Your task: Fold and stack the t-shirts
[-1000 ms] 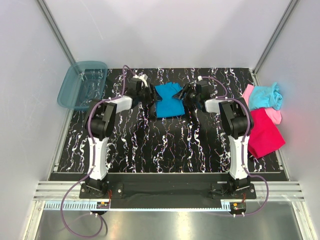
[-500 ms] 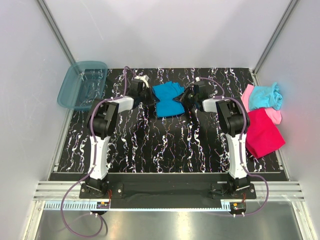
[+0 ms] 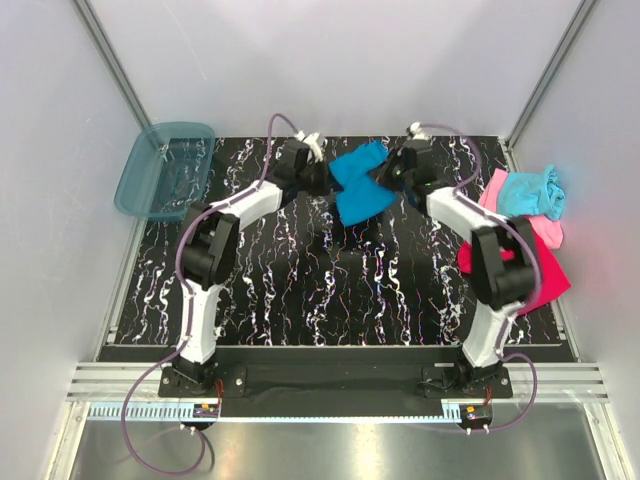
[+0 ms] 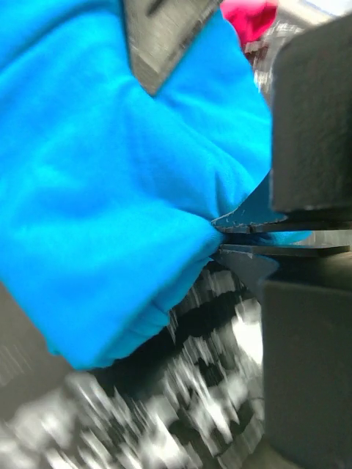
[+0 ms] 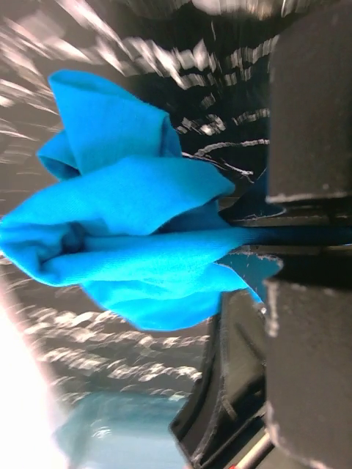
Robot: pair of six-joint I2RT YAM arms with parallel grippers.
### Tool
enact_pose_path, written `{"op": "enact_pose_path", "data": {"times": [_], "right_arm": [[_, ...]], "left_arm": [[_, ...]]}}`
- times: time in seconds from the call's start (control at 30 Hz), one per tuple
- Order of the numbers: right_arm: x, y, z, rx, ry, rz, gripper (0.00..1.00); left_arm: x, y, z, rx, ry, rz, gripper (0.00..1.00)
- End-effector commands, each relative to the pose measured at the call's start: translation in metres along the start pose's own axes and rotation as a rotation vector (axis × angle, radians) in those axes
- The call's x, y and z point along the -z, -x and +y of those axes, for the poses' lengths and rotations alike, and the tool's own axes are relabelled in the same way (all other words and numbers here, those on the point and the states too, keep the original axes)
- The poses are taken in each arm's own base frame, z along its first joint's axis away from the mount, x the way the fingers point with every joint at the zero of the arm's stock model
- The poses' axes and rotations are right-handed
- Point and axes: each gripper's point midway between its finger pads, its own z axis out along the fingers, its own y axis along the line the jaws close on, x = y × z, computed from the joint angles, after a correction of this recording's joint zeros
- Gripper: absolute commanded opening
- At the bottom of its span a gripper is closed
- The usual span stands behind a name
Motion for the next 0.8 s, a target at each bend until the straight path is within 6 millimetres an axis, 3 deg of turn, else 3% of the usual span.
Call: {"op": "enact_pose_path", "data": {"times": [0.0,0.03,0.07,0.1,0.13,0.2,0.23,0.27,0.3,0.33,0.37,0.4,0.43,0.5,0.53,0.6,0.63,0.77], "right_arm": [[0.077,0.118,0.018,0.127,-0.089,-0.361,0.0],[0.091,0.126,0.017,0.154,-0.115,-0.388,0.0],[0.118,0.143,0.023,0.157,-0.12,-0.449,0.0],[0.132,0.147,0.013,0.157,-0.181,-0.485,0.0],[0.16,0.156,0.017,0.167,-0.196,-0.533,0.0],[0.189,0.154,-0.009,0.149,-0.326,-0.587,0.0],[0.218,0.151,-0.016,0.138,-0.376,-0.607,0.0],[0.233,0.14,-0.044,0.126,-0.494,-0.627,0.0],[0.248,0.137,-0.053,0.116,-0.543,-0.647,0.0],[0.273,0.132,-0.062,0.109,-0.593,-0.667,0.0],[0.288,0.123,-0.083,0.1,-0.696,-0.683,0.0],[0.299,0.114,-0.094,0.096,-0.747,-0.672,0.0],[0.317,0.111,-0.099,0.079,-0.77,-0.698,0.0],[0.339,0.094,-0.121,0.043,-0.877,-0.711,0.0],[0.357,0.091,-0.122,0.012,-0.878,-0.749,0.0],[0.371,0.076,-0.137,-0.009,-0.936,-0.764,0.0],[0.382,0.073,-0.14,-0.026,-0.942,-0.787,0.0],[0.386,0.06,-0.16,-0.059,-1.012,-0.785,0.0]], "left_arm": [[0.052,0.061,-0.102,-0.16,-0.148,-0.145,0.0],[0.057,0.062,-0.123,-0.181,-0.178,-0.155,0.0],[0.065,0.066,-0.139,-0.205,-0.2,-0.17,0.0],[0.068,0.065,-0.15,-0.222,-0.219,-0.174,0.0],[0.071,0.059,-0.173,-0.252,-0.258,-0.173,0.0],[0.076,0.05,-0.198,-0.278,-0.305,-0.171,0.0],[0.074,0.033,-0.219,-0.299,-0.348,-0.142,0.0],[0.07,0.021,-0.227,-0.305,-0.368,-0.123,0.0],[0.066,0.011,-0.236,-0.312,-0.395,-0.113,0.0],[0.056,-0.014,-0.248,-0.313,-0.43,-0.062,0.0],[0.05,-0.03,-0.253,-0.307,-0.447,-0.027,0.0],[0.047,-0.037,-0.265,-0.315,-0.486,-0.026,0.0],[0.042,-0.062,-0.28,-0.323,-0.522,0.02,0.0],[0.026,-0.092,-0.291,-0.339,-0.553,0.074,0.0],[0.025,-0.117,-0.306,-0.359,-0.595,0.115,0.0],[0.013,-0.143,-0.314,-0.371,-0.625,0.164,0.0],[0.008,-0.165,-0.319,-0.38,-0.651,0.207,0.0],[-0.004,-0.185,-0.331,-0.393,-0.696,0.24,0.0]]}}
